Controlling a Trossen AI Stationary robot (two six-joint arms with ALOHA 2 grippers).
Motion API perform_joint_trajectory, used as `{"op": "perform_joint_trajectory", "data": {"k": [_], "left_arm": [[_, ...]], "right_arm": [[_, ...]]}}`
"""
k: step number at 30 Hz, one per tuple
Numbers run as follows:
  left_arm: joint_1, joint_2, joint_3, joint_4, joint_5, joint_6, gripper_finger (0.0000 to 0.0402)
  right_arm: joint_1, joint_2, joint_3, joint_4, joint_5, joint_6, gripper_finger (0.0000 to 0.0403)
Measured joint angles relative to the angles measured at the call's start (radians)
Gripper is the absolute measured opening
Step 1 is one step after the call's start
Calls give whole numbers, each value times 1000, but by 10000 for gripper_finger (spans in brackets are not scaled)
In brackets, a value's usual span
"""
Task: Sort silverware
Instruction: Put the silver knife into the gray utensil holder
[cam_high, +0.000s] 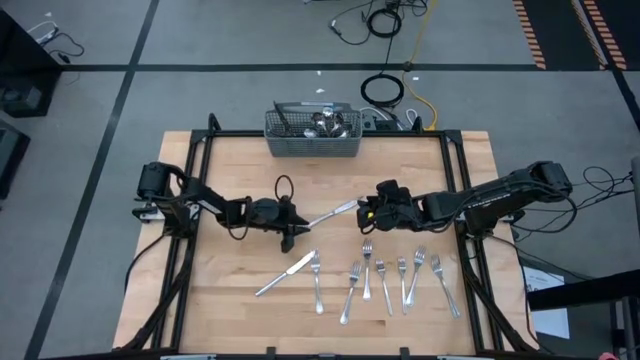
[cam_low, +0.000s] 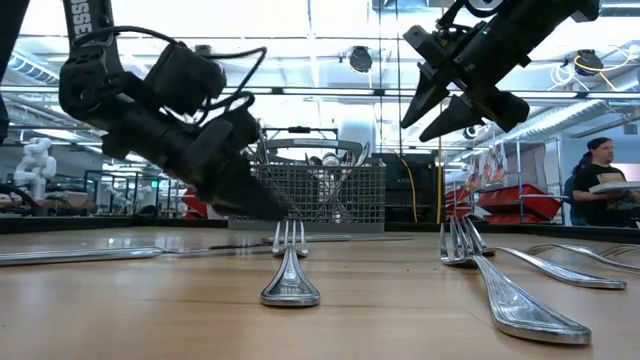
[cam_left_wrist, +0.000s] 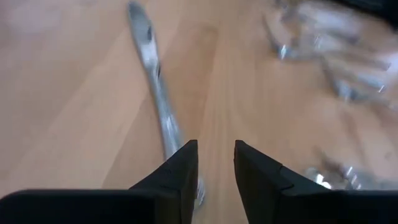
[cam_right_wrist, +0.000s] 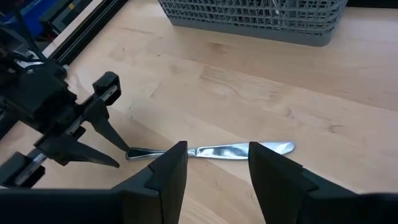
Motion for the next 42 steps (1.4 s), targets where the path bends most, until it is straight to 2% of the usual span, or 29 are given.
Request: {"op": "perform_joint_trajectory", "data": {"k": [3, 4, 6, 8, 10, 13, 16, 19, 21, 24, 29, 34, 40, 42], "left_arm": [[1, 0, -1, -19, -29, 0, 129], [1, -1, -1, 6, -79, -13, 135], [2, -5, 0, 81, -161, -133, 140], [8, -7, 3, 138, -149, -196, 140], [16, -7, 3, 180, -97, -141, 141], [21, -9, 4, 238, -86, -176, 141], [37, -9, 4, 171, -93, -155, 141], [47, -9, 3, 188, -99, -118, 147], [50, -9, 12, 186, -99, -60, 158], [53, -17, 49, 161, -61, 0, 182], [49, -17, 121, -71, -32, 83, 234], [32, -17, 137, -211, -112, 0, 279], [-10, 5, 123, -212, -212, -28, 292], [-33, 31, 123, -168, -234, -49, 293]], "right_arm": [[2, 0, 0, 1, 0, 0, 160], [5, 0, 0, 1, 3, 0, 160], [13, 0, 0, 1, 5, -2, 160], [26, 0, 0, 1, 6, -3, 160], [44, 0, 0, 1, 6, -3, 160], [81, 0, 0, -27, 11, -2, 160], [127, 0, 0, -93, 49, 45, 160], [187, 0, -17, -135, 135, 134, 160], [223, 0, -49, -142, 177, 202, 160], [262, 0, -118, -133, 186, 328, 160], [313, 1, -224, -72, 189, 501, 160], [327, 1, -262, -4, 195, 520, 160], [326, 1, -262, -7, 225, 499, 160], [326, 0, -263, -11, 230, 498, 160]]}}
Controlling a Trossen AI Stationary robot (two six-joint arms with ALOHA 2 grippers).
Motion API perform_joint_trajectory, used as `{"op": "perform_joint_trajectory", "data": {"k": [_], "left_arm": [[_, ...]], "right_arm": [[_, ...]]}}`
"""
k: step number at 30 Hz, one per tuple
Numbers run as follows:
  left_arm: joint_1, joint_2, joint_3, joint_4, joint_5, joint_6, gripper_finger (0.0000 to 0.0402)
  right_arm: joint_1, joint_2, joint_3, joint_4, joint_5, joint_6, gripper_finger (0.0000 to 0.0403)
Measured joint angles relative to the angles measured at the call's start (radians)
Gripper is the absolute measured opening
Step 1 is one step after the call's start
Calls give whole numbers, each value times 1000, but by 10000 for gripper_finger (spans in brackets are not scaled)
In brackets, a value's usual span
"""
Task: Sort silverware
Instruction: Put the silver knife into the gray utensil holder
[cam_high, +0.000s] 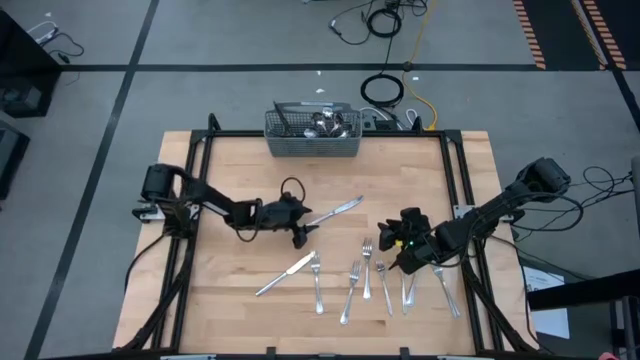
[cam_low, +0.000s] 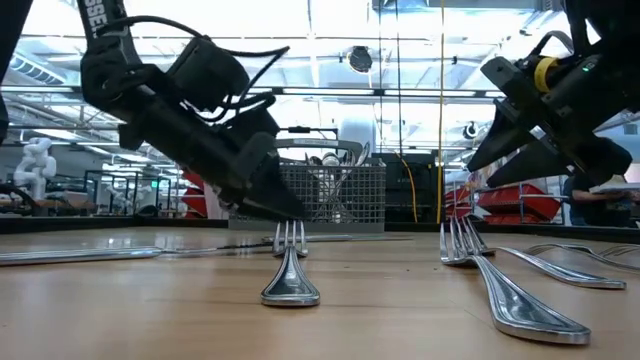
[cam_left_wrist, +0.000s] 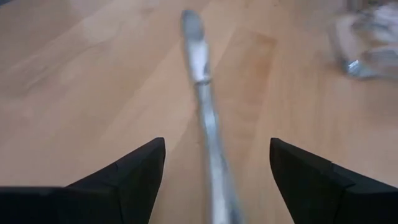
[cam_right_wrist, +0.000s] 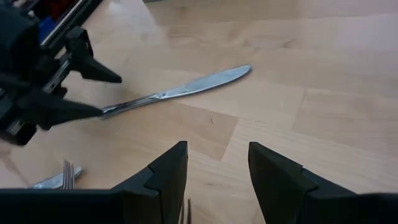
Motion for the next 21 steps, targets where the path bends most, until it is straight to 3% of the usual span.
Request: {"op": "perform_joint_trajectory", "data": {"k": [10, 16, 21], "left_arm": [[-100, 182, 1, 217, -245, -19, 293], [-132, 301, 11, 336, -335, -75, 291], [-173, 383, 26, 366, -401, -85, 247]], "right_arm": [[0, 0, 0, -6, 7, -10, 160], [0, 0, 0, -6, 7, -12, 160], [0, 0, 0, -6, 13, -14, 160]]}}
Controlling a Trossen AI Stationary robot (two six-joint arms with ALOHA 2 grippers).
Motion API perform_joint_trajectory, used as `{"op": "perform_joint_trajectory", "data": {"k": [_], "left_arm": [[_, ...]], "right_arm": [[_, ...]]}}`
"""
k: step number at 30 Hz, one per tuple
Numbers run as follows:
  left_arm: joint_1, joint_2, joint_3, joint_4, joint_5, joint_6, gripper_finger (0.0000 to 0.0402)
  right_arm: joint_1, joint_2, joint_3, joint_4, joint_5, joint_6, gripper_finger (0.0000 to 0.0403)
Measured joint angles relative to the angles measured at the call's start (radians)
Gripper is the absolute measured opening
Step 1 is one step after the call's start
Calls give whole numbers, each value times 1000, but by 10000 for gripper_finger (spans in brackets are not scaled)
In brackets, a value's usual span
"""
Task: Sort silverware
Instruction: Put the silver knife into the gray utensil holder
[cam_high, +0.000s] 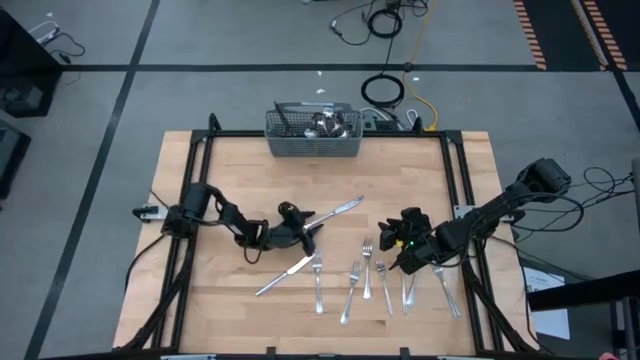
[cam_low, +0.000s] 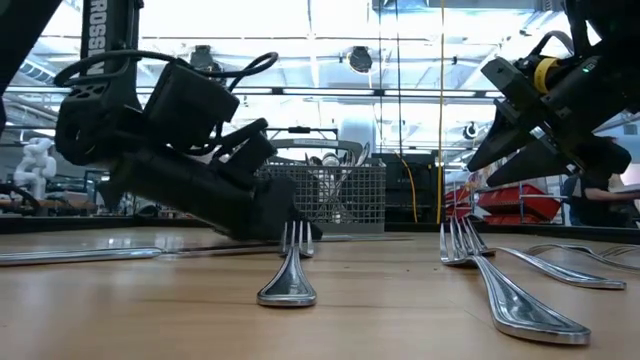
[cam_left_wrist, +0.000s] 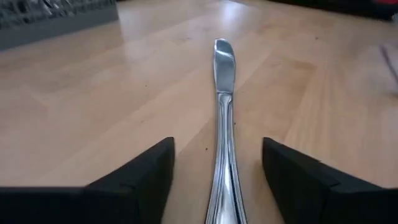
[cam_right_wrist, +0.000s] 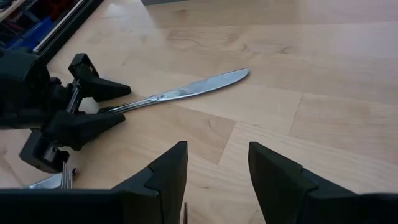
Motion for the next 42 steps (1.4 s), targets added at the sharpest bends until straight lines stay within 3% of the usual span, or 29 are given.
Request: {"op": "perform_joint_trajectory", "data": {"k": [6, 10, 14, 18, 26, 31, 36, 42], "left_arm": [[-57, 57, 79, -6, -6, 44, 141], [-63, 62, 101, -41, -5, -26, 69], [-55, 62, 101, -44, -10, -50, 49], [-49, 49, 101, -40, -14, -67, 3], [-36, -13, 90, -103, 51, -82, 3], [-49, -16, 72, -96, -6, -52, 42], [-18, -45, 39, -95, 9, 117, 84], [32, -190, -15, -173, 76, 121, 122]], "right_arm": [[0, 0, 0, 1, 3, -12, 160], [0, 0, 0, 14, 3, 13, 160], [0, 0, 0, 58, 4, 1, 160], [0, 0, 0, 79, 28, -14, 160], [0, 0, 0, 101, 50, -86, 160], [0, 0, 0, 102, 50, -99, 160], [0, 0, 0, 102, 50, -119, 160], [0, 0, 0, 101, 49, -122, 160]]}}
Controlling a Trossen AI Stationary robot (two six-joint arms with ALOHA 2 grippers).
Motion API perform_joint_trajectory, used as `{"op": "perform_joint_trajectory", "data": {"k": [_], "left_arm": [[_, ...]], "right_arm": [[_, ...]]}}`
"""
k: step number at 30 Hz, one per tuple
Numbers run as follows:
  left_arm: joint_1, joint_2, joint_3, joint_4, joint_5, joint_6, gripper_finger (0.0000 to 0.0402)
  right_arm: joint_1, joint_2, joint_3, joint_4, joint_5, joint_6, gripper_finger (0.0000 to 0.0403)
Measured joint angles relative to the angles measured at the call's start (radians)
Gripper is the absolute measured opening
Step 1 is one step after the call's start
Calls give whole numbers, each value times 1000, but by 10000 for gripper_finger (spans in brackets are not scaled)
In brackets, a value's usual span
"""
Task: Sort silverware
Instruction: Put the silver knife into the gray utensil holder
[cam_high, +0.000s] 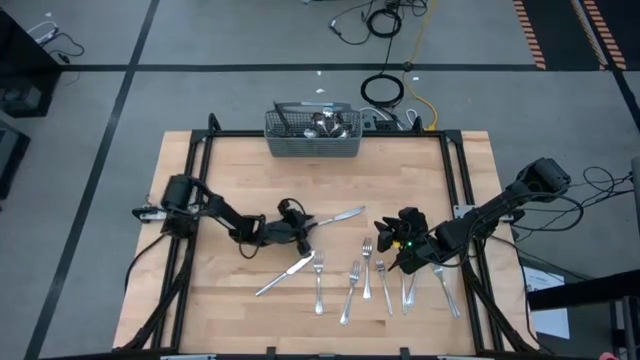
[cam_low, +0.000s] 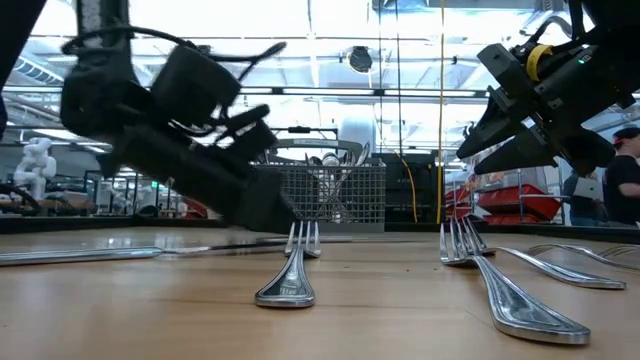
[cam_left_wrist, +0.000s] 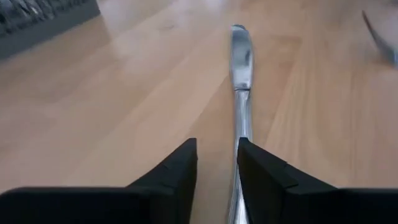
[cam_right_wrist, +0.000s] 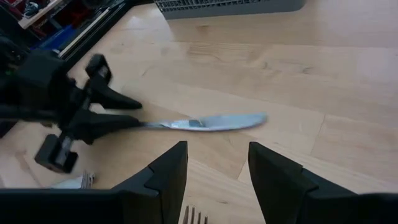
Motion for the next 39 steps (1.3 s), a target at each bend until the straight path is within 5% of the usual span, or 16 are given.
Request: {"op": "perform_joint_trajectory", "data": {"k": [3, 12, 23, 30, 34, 39], "left_arm": [[-1, -84, -48, -17, -17, 86, 139], [-34, -185, -111, -24, 17, -89, 202], [-71, -9, -109, -7, -79, -226, 218], [-165, 142, -99, 93, -235, -240, 217], [-174, 152, -88, 96, -239, -238, 185], [-174, 155, -58, 57, -250, -260, 81]], "right_arm": [[0, 0, 0, -1, -4, -4, 160], [0, 0, 0, -4, -3, -23, 160], [0, 0, 0, -6, -3, -23, 160], [0, 0, 0, -6, 2, -22, 160], [-1, 0, 0, -9, 11, -22, 160], [-3, 0, 0, -9, 35, -18, 160]]}}
